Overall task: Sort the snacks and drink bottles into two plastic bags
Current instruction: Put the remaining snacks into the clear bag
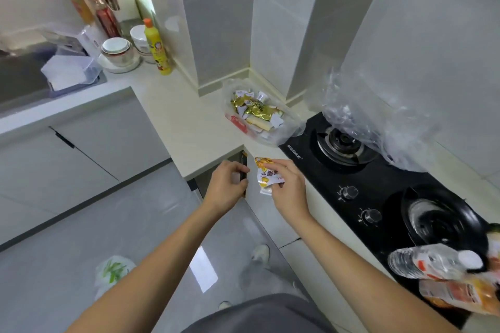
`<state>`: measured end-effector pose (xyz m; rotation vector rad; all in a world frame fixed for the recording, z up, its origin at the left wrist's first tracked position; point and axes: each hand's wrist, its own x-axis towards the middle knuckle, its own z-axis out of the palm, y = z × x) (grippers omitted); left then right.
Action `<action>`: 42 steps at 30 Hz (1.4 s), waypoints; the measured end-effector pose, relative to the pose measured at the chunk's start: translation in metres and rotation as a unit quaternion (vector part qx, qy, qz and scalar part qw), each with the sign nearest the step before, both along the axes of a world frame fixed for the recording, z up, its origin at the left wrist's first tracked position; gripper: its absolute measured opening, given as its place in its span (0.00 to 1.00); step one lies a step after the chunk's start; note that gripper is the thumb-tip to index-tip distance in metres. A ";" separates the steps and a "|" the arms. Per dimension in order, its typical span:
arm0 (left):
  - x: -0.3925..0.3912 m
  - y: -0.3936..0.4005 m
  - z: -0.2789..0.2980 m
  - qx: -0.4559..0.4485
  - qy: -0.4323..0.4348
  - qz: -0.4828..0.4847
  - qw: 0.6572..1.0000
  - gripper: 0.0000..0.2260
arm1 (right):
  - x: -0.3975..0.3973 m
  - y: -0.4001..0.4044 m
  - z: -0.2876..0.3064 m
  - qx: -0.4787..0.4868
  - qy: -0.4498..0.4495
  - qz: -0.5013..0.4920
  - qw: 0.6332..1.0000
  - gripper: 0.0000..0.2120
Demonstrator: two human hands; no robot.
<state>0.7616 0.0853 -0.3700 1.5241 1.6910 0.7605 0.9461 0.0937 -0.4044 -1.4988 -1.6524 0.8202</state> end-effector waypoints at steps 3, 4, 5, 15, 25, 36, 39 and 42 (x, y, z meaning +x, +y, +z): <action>-0.009 0.055 -0.010 -0.013 0.016 -0.009 1.000 0.12 | -0.009 0.056 -0.009 -0.014 0.002 -0.011 1.000 0.33; -0.011 0.074 -0.012 -0.016 0.017 -0.010 1.000 0.12 | -0.012 0.075 -0.010 -0.011 -0.004 -0.017 1.000 0.32; -0.013 0.096 -0.013 -0.017 0.022 -0.013 1.000 0.12 | -0.015 0.098 -0.012 -0.007 -0.012 -0.027 1.000 0.31; -0.014 0.288 -0.018 -0.072 0.012 -0.011 0.997 0.12 | -0.030 0.294 -0.050 -0.068 -0.043 -0.111 0.991 0.33; -0.009 0.387 -0.062 -0.076 0.048 -0.077 0.993 0.15 | -0.043 0.333 -0.082 -0.108 -0.063 -0.155 0.980 0.35; -0.047 0.392 -0.079 -0.021 0.137 -0.199 0.970 0.12 | -0.064 0.325 -0.071 -0.138 -0.184 -0.179 0.957 0.36; -0.068 0.389 -0.079 -0.001 0.156 -0.195 0.968 0.19 | -0.068 0.319 -0.067 -0.152 -0.196 -0.202 0.947 0.37; -0.086 0.388 -0.077 0.033 0.166 -0.153 0.974 0.21 | -0.072 0.312 -0.065 -0.164 -0.217 -0.214 0.938 0.37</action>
